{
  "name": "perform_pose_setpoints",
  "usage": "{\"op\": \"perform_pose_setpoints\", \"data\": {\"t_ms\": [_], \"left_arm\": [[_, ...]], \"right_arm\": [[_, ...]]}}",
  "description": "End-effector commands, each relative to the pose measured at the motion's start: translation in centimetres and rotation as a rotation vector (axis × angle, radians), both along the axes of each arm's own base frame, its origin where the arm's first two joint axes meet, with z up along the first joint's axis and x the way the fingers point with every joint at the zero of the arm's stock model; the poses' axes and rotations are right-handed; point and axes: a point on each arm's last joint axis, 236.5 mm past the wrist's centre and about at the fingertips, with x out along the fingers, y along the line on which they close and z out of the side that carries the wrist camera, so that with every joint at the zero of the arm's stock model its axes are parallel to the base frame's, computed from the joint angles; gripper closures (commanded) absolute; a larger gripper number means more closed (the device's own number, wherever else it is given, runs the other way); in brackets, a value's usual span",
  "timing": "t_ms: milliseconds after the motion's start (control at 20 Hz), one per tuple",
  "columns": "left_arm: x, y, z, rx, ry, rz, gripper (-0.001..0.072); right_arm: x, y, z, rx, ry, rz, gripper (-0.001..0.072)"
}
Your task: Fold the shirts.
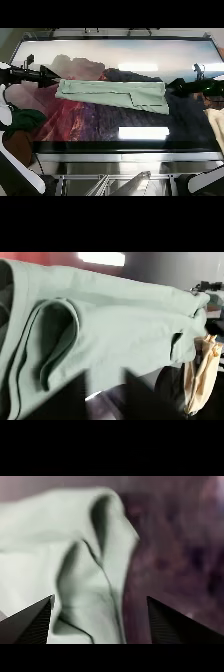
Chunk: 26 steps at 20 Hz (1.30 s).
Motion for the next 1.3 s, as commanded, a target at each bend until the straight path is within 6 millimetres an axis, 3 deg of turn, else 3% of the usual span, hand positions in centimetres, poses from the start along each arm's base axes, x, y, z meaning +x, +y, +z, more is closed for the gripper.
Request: {"op": "perform_pose_setpoints", "data": {"t_ms": [0,200,250,300,350,500,650,850,1000,1050,1150,1200,1250], "left_arm": [[-1.0,0.2,3.5,0.013,-0.042,-0.028,0.0707],[-2.6,-6.4,5.3,0.030,-0.095,-0.142,0.0707],[-3.2,-8.7,5.1,0.027,-0.092,-0.178,0.0706],[-3.9,-11.2,4.6,0.025,-0.086,-0.217,0.0705],[-4.5,-13.9,3.8,0.026,-0.082,-0.256,0.0705],[-4.7,-21.7,0.9,0.073,-0.112,-0.295,0.0705],[-3.2,-28.2,-3.0,0.207,-0.200,-0.305,0.0705],[-4.8,-36.1,-7.8,0.265,-0.164,-0.393,0.0704],[-6.6,-40.3,-9.9,0.222,-0.115,-0.437,0.0704],[-7.1,-41.4,-9.6,0.177,-0.099,-0.432,0.0704],[-7.6,-43.0,-5.4,-0.018,-0.079,-0.415,0.0704],[-7.5,-42.8,-0.7,-0.170,-0.107,-0.427,0.0704],[-7.3,-41.1,5.0,-0.322,-0.145,-0.438,0.0705]], "right_arm": [[-3.4,1.5,-2.7,0.028,0.172,0.085,0.0060],[-2.0,9.2,-2.8,0.156,0.114,0.169,0.0085],[-1.6,10.6,-2.9,0.172,0.100,0.172,0.0255],[-1.0,11.5,-2.7,0.185,0.087,0.164,0.0567],[-0.6,12.0,-2.3,0.195,0.071,0.157,0.0690],[-0.7,11.9,-0.2,0.207,0.043,0.184,0.0691],[-1.2,11.0,4.1,0.223,-0.003,0.205,0.0691],[-2.0,11.1,13.2,0.256,-0.157,0.258,0.0691],[-2.5,12.7,20.2,0.336,-0.274,0.288,0.0691],[-2.8,13.3,21.6,0.346,-0.291,0.295,0.0691],[-2.7,14.8,22.7,0.347,-0.307,0.300,0.0691],[-2.3,16.4,22.7,0.339,-0.321,0.300,0.0691],[-1.7,18.6,22.6,0.324,-0.345,0.302,0.0690]]}}
